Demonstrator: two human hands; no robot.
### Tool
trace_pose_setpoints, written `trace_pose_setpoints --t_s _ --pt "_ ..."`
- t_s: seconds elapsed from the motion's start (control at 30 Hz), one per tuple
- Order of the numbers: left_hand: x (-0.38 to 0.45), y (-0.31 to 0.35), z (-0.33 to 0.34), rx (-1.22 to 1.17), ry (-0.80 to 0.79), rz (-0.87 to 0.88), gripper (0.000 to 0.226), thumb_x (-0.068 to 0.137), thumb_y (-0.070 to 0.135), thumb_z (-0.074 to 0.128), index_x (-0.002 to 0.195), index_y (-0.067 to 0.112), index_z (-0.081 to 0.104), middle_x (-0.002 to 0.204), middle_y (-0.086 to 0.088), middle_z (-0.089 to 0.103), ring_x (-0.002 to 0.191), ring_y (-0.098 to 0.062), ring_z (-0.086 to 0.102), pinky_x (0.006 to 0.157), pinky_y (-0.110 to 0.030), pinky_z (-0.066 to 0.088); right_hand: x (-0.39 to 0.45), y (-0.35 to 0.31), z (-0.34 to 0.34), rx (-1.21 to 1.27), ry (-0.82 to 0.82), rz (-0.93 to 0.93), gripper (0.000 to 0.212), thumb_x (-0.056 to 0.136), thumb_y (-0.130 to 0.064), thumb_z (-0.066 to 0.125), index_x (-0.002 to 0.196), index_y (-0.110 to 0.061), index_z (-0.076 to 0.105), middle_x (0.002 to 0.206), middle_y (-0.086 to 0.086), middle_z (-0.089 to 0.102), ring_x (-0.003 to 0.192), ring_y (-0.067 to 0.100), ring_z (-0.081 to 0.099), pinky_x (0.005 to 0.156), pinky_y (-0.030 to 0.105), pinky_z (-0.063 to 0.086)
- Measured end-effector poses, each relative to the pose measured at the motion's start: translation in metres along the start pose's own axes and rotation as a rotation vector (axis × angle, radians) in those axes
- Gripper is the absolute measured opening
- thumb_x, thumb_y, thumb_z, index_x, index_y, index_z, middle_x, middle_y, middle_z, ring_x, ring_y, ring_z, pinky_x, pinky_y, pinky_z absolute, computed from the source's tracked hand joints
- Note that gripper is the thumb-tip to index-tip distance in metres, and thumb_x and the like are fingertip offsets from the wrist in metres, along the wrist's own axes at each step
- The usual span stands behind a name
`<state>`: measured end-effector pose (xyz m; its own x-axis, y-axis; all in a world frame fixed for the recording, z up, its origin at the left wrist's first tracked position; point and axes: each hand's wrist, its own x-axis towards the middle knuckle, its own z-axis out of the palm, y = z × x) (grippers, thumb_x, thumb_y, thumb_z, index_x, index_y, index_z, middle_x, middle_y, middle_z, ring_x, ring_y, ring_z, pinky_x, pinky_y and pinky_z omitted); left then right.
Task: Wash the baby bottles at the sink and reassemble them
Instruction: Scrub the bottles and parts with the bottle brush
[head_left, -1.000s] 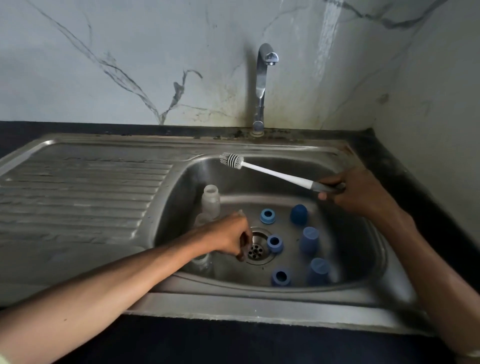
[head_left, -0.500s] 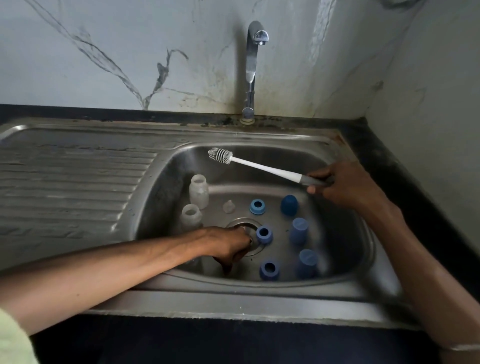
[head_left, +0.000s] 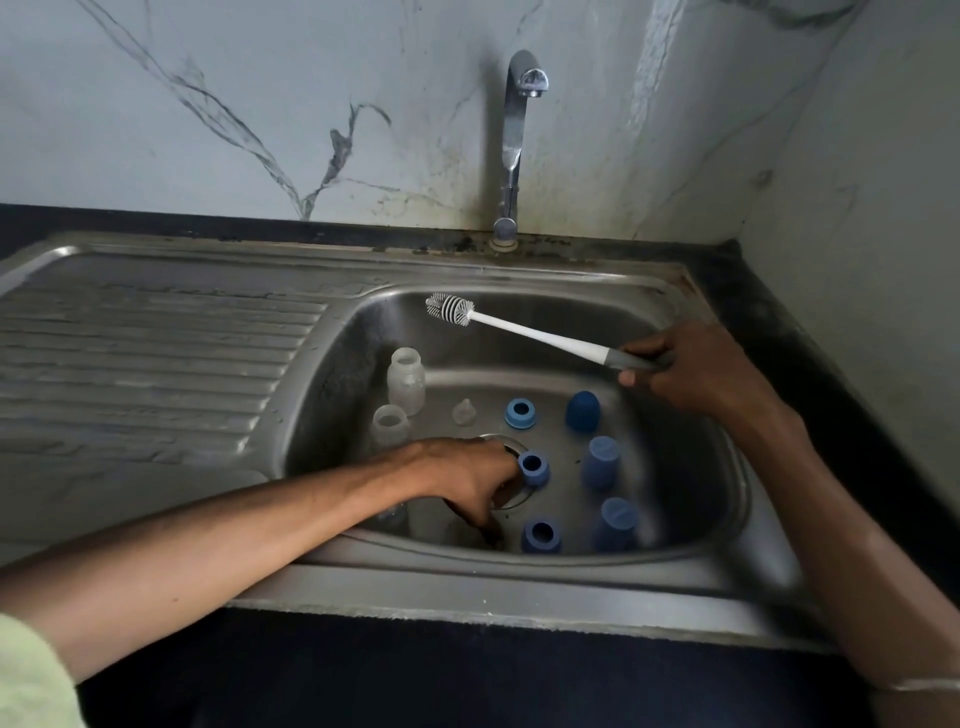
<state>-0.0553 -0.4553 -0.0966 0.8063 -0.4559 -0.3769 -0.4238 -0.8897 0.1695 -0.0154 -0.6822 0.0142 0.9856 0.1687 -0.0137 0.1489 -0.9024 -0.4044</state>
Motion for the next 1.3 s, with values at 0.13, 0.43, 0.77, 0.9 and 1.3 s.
trace_pose_setpoints --t_s 0.13,0.43,0.77,0.9,1.3 --pt "0.012 0.005 -0.006 0.012 0.007 0.159 0.053 0.076 0.048 0.082 0.117 0.021 0.060 0.104 0.003 0.063 0.090 -0.015 0.061 0.071 -0.029 0.054 -0.002 -0.004 -0.001 0.006 -0.008 0.005 0.043 0.087 -0.025 0.072 0.129 -0.026 0.063 0.128 -0.001 0.064 0.116 0.016 0.056 0.090 0.023 0.036" --pt "0.025 0.011 0.000 0.119 -0.101 0.391 0.063 0.084 0.032 0.078 0.141 0.035 0.052 0.129 0.000 0.055 0.115 -0.017 0.054 0.089 -0.031 0.051 -0.007 -0.007 0.002 0.047 0.015 0.005 0.042 0.087 -0.023 0.071 0.128 -0.025 0.062 0.130 -0.002 0.062 0.121 0.014 0.052 0.093 0.022 0.031" --pt "0.038 0.019 0.010 0.146 -0.094 0.459 0.046 0.087 0.023 0.075 0.130 0.020 0.058 0.122 -0.002 0.063 0.107 -0.018 0.060 0.078 -0.028 0.050 -0.003 -0.003 0.004 0.056 0.006 0.006 0.042 0.087 -0.023 0.071 0.129 -0.025 0.062 0.129 -0.003 0.063 0.121 0.013 0.052 0.091 0.020 0.031" --pt "0.040 0.010 -0.002 0.001 0.004 0.413 0.043 0.084 0.034 0.076 0.123 0.020 0.063 0.110 0.001 0.066 0.095 -0.013 0.062 0.073 -0.028 0.054 -0.001 0.000 0.004 0.064 0.010 -0.005 0.040 0.086 -0.024 0.072 0.126 -0.025 0.065 0.124 -0.003 0.065 0.115 0.012 0.055 0.093 0.022 0.035" --pt "-0.038 -0.050 -0.062 -1.047 0.599 0.077 0.038 0.089 0.008 0.071 0.126 0.009 0.066 0.108 -0.007 0.074 0.094 -0.023 0.074 0.088 -0.030 0.058 -0.003 0.004 -0.006 0.086 0.099 -0.022 0.031 0.091 -0.024 0.067 0.122 -0.025 0.067 0.116 0.001 0.067 0.098 0.010 0.052 0.088 0.025 0.038"
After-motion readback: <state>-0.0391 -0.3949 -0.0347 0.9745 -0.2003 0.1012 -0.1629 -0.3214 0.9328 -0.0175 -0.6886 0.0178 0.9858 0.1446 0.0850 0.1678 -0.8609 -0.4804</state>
